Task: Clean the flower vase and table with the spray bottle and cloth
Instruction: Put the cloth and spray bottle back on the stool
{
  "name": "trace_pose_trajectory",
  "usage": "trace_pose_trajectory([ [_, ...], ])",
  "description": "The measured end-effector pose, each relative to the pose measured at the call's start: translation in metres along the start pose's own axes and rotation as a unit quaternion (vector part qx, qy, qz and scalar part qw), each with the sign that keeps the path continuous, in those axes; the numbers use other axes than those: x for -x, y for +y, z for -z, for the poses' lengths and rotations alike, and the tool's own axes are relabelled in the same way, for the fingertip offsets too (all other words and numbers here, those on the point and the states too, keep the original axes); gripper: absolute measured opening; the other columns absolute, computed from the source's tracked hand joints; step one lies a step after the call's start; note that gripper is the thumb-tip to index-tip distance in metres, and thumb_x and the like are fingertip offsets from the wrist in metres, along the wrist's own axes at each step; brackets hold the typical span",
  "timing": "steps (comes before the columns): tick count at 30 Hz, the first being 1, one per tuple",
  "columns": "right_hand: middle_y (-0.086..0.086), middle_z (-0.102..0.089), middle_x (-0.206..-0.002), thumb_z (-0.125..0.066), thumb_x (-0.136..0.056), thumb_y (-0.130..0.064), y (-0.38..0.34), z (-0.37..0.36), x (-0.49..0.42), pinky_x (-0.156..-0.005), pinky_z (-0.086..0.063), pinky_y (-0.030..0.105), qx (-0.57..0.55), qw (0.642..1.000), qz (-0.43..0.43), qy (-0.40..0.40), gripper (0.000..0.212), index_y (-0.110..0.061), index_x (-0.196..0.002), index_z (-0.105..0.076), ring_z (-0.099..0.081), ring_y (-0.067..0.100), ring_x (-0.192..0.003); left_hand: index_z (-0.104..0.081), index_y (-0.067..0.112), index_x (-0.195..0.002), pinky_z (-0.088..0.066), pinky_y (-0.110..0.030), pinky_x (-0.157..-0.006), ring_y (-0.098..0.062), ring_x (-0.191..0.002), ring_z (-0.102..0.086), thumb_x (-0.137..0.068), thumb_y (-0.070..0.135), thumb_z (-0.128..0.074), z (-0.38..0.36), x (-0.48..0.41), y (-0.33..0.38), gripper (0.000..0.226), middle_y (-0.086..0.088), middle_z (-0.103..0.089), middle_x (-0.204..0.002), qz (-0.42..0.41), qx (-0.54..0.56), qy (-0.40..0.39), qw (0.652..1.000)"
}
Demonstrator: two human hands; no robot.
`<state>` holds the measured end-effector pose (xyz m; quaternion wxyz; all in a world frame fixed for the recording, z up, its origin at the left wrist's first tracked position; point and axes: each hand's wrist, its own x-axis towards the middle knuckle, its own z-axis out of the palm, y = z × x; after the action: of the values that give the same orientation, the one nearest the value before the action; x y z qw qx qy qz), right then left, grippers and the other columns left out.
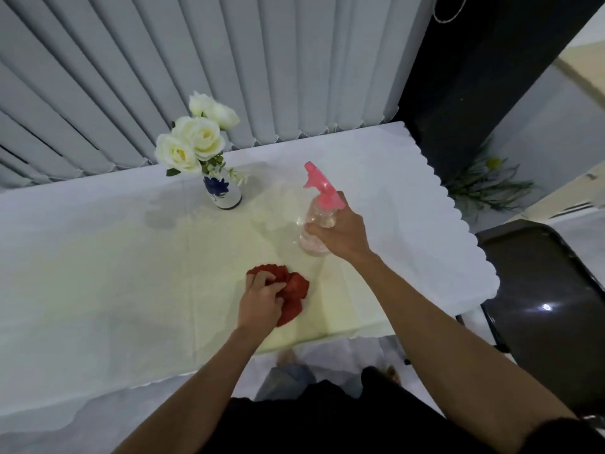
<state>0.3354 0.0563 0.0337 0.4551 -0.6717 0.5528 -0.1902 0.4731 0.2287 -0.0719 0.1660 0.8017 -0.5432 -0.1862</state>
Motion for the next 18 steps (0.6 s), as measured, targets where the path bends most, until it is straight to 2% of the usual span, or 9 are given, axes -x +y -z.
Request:
trace_pose_trajectory([
  [2, -0.005, -0.074, -0.098, -0.082, -0.074, -0.039, 0.013, 0.013, 0.015, -0.082, -0.061, 0.040, 0.013, 1.000, 0.006, -0.006, 0.054, -0.039, -0.118, -0.052, -0.071, 0.021, -0.090, -0.078, 0.011, -0.104, -0.053, -0.039, -0.090, -0.034, -0.112, -0.049, -0.076, 0.004, -0.072, -0.004, -0.002, 0.018, 0.030, -0.010, -0.061, -0.112, 0.005, 0.006, -0.022, 1.000],
  [5, -0.008, -0.073, -0.098, -0.081, -0.074, -0.042, 0.037, 0.042, 0.037, -0.078, -0.059, 0.036, 0.026, 1.000, 0.006, -0.010, 0.054, -0.039, -0.119, -0.051, -0.071, 0.021, -0.086, -0.077, 0.008, -0.096, -0.054, -0.044, -0.087, -0.039, -0.103, -0.052, -0.069, 0.000, -0.074, -0.017, -0.004, 0.039, 0.028, -0.013, -0.060, -0.103, 0.002, -0.017, -0.015, 1.000],
  [10, -0.005, -0.073, -0.101, -0.083, -0.077, -0.037, 0.084, 0.108, 0.067, -0.077, -0.051, 0.029, 0.015, 1.000, -0.012, 0.022, 0.059, -0.030, -0.127, -0.052, -0.069, 0.022, -0.089, -0.073, 0.012, -0.104, -0.043, -0.042, -0.095, -0.037, -0.104, -0.052, -0.074, 0.008, -0.068, -0.051, -0.008, 0.090, 0.030, -0.013, -0.060, -0.107, 0.025, -0.048, -0.035, 0.998],
  [12, -0.004, -0.072, -0.100, -0.084, -0.077, -0.035, 0.102, 0.139, 0.075, -0.080, -0.053, 0.033, 0.006, 0.999, -0.027, 0.038, 0.061, -0.028, -0.130, -0.053, -0.068, 0.023, -0.090, -0.074, 0.011, -0.103, -0.043, -0.042, -0.091, -0.037, -0.102, -0.056, -0.074, 0.012, -0.068, -0.065, -0.019, 0.123, 0.029, -0.015, -0.065, -0.103, 0.025, -0.036, -0.054, 0.998],
  [15, -0.006, -0.065, -0.093, -0.085, -0.077, -0.034, 0.132, 0.188, 0.086, -0.079, -0.048, 0.031, -0.006, 0.996, -0.054, 0.075, 0.063, -0.024, -0.131, -0.055, -0.062, 0.019, -0.088, -0.077, 0.009, -0.092, -0.045, -0.037, -0.080, -0.034, -0.089, -0.059, -0.076, 0.012, -0.073, -0.079, -0.036, 0.190, 0.017, -0.018, -0.066, -0.089, 0.022, 0.020, -0.072, 0.997],
  [17, -0.006, -0.065, -0.096, -0.086, -0.077, -0.036, 0.149, 0.217, 0.093, -0.081, -0.050, 0.032, -0.011, 0.992, -0.061, 0.109, 0.064, -0.023, -0.132, -0.056, -0.061, 0.018, -0.089, -0.075, 0.010, -0.078, -0.044, -0.034, -0.071, -0.028, -0.077, -0.057, -0.077, 0.010, -0.071, -0.088, -0.044, 0.236, 0.004, -0.015, -0.066, -0.077, 0.006, 0.045, -0.083, 0.995],
  [18, -0.006, -0.066, -0.099, -0.086, -0.077, -0.035, 0.157, 0.231, 0.097, -0.082, -0.050, 0.032, -0.021, 0.990, -0.064, 0.123, 0.063, -0.025, -0.132, -0.056, -0.060, 0.017, -0.090, -0.071, 0.012, -0.069, -0.042, -0.032, -0.066, -0.025, -0.068, -0.055, -0.076, 0.009, -0.070, -0.094, -0.048, 0.259, 0.008, -0.012, -0.065, -0.068, -0.001, 0.060, -0.084, 0.995],
])
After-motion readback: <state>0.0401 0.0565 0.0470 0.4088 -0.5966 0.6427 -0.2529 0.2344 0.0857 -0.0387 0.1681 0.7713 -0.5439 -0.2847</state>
